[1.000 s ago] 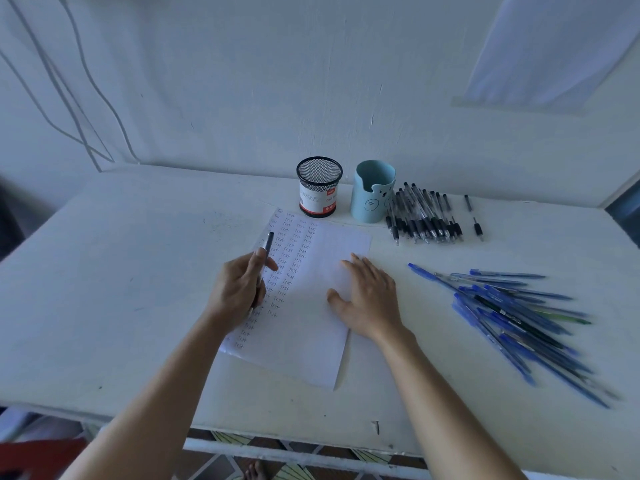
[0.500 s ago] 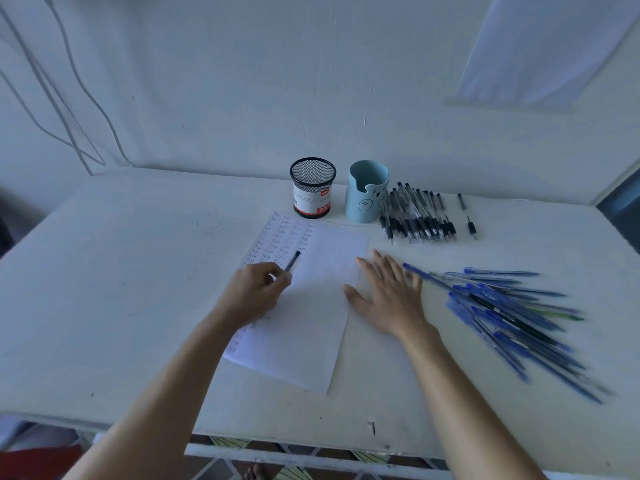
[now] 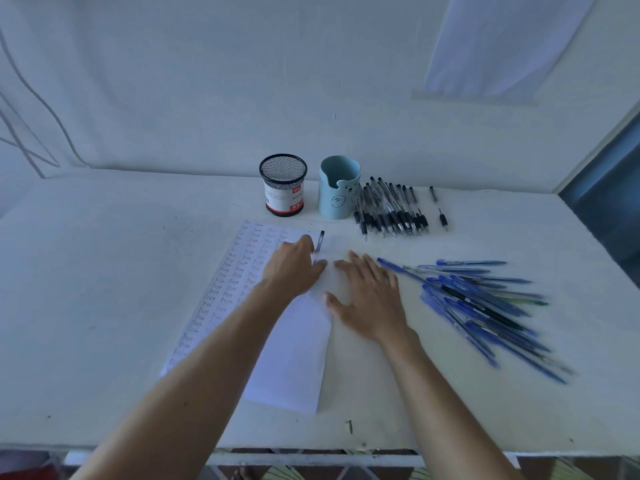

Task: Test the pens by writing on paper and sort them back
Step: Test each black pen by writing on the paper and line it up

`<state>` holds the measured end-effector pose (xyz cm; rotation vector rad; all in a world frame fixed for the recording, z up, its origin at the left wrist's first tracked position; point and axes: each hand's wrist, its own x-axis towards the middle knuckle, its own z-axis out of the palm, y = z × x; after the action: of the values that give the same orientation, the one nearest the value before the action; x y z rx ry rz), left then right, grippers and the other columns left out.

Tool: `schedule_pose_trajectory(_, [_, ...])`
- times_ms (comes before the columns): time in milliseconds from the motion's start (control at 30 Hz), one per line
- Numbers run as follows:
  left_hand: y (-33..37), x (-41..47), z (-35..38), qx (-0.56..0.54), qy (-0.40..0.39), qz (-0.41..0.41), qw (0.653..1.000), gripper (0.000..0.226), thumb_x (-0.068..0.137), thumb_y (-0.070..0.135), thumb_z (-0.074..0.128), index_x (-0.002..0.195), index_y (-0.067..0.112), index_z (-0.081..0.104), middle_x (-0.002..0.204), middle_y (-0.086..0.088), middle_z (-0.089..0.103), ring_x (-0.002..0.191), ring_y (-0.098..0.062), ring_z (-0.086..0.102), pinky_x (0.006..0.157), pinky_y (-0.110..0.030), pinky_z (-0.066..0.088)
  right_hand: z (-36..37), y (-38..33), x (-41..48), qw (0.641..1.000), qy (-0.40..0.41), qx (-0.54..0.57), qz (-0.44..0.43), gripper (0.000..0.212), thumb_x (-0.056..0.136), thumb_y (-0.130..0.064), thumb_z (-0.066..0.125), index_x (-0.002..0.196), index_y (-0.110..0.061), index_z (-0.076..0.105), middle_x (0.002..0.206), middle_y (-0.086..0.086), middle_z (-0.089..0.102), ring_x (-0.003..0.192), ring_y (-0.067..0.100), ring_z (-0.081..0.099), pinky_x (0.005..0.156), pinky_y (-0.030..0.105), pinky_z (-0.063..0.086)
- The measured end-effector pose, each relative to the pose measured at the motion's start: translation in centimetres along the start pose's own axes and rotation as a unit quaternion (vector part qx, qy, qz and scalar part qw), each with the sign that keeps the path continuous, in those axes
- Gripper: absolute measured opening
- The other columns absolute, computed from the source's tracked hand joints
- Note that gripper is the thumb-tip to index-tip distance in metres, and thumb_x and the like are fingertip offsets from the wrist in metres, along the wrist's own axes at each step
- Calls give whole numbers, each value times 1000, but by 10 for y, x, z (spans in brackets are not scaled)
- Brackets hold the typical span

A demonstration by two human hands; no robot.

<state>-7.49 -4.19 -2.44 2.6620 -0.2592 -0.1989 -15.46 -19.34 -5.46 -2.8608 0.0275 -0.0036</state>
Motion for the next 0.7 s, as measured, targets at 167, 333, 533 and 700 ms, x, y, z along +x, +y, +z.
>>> schedule_pose_trajectory(167, [-13, 8, -1, -60, 36, -24, 997, 31, 98, 48, 48, 111, 22, 59, 101, -7, 62, 97, -32, 58, 70, -36, 45, -1, 2, 1, 1000, -12, 24, 7, 69, 83, -67, 27, 146, -40, 33, 165, -11, 15, 152, 13, 8, 119, 41, 7])
schedule_pose_trajectory(333, [-44, 16, 0, 17, 131, 32, 991, 35, 100, 34, 49, 133, 26, 59, 135, -4, 55, 132, -29, 39, 103, -43, 35, -6, -9, 18, 990, 71, 93, 75, 41, 93, -54, 40, 118, -29, 60, 137, -10, 53, 134, 16, 40, 101, 34, 25])
schedule_pose_trajectory(533, [-56, 15, 7, 82, 81, 43, 992, 53, 102, 47, 38, 150, 27, 37, 158, -1, 33, 147, -24, 21, 118, -42, 16, -8, -41, 46, 982, 74, 0, 172, 53, 80, -65, 51, 105, -21, 65, 121, 1, 54, 117, 26, 47, 95, 44, 33])
schedule_pose_trajectory(700, [-57, 15, 10, 88, 94, 46, 991, 52, 100, 47, 39, 148, 27, 39, 156, 0, 36, 145, -24, 24, 118, -42, 19, -10, -37, 47, 979, 102, 9, 176, 31, 84, -48, 52, 93, -25, 71, 110, -3, 60, 107, 23, 50, 88, 42, 24])
